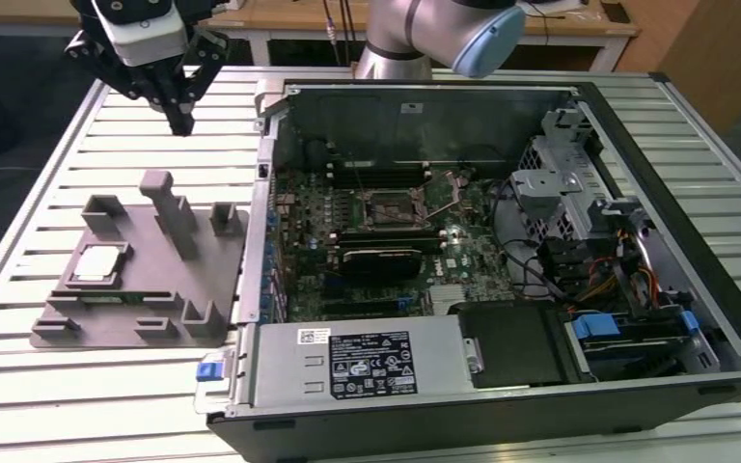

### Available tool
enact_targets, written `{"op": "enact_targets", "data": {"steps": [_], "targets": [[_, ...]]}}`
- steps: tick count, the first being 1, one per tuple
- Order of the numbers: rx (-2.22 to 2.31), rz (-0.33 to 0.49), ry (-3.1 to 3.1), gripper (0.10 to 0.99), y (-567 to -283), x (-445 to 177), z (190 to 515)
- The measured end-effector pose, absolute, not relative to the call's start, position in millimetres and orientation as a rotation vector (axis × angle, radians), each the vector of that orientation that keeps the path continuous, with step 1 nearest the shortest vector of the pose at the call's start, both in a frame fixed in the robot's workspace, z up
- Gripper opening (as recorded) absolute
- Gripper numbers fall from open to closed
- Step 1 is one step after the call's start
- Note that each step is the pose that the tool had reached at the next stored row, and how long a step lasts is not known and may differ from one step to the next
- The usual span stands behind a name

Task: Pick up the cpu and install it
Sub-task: 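Reach for the cpu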

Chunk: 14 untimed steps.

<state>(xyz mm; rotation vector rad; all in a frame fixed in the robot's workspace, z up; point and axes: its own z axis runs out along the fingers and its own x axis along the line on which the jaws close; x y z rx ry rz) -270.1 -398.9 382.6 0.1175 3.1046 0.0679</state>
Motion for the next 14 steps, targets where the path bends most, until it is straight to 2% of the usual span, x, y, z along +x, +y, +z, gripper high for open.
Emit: {"op": "enact_targets", "data": {"steps": [14], "targets": [[0.118,0.068,3.105,0.106,-398.9,-287.2,379.4]]}}
